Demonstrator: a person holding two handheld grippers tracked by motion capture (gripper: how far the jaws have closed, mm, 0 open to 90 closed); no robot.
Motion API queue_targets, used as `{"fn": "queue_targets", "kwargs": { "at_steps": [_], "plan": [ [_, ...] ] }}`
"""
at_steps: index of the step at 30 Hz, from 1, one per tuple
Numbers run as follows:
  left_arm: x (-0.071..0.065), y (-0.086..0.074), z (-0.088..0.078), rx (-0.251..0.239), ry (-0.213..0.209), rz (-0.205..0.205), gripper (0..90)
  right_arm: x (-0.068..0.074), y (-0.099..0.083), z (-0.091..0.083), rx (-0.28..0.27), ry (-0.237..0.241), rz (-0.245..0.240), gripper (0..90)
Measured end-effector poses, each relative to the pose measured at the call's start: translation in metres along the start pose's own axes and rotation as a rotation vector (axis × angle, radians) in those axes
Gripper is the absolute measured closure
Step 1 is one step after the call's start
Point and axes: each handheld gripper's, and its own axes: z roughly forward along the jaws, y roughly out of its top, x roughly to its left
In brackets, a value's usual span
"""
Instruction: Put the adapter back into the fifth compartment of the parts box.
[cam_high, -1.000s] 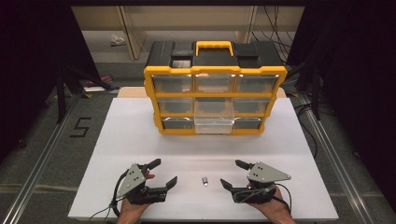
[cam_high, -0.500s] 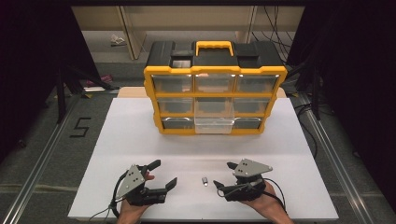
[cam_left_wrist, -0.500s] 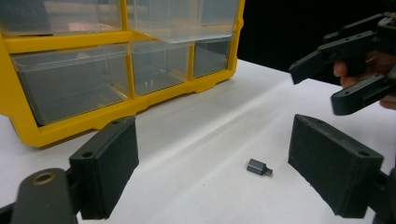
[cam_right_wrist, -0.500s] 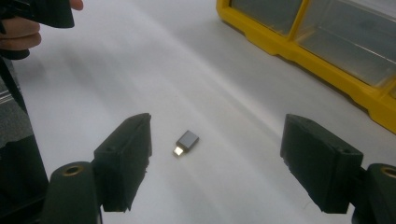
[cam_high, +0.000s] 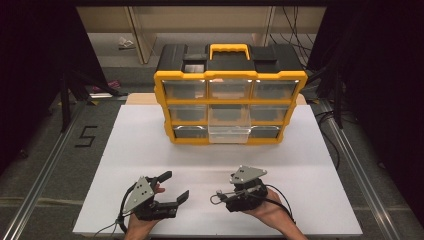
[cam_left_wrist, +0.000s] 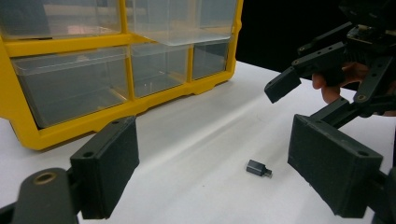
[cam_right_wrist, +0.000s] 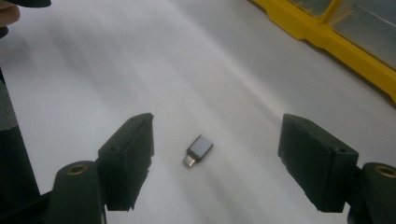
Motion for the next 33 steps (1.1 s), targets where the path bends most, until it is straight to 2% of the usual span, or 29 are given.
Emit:
{"fn": "queue_targets", "kwargs": {
  "at_steps": [12,27,33],
  "plan": [
    [0.0,0.001,-0.001,-0.006,-0.002,-0.003,15.9,-0.006,0.004,0.02,0.081,-0.001,0.024,31.4],
    [0.0,0.001,0.0,-0.004,0.004,0.003,15.9,-0.004,0.008,0.04,0.173,-0.005,0.004,37.7],
    [0.0,0.001,-0.001,-0.007,0.004,0.003,15.9,-0.005,0.009,0.05,0.196,-0.008,-0.022,39.6]
  ]
}}
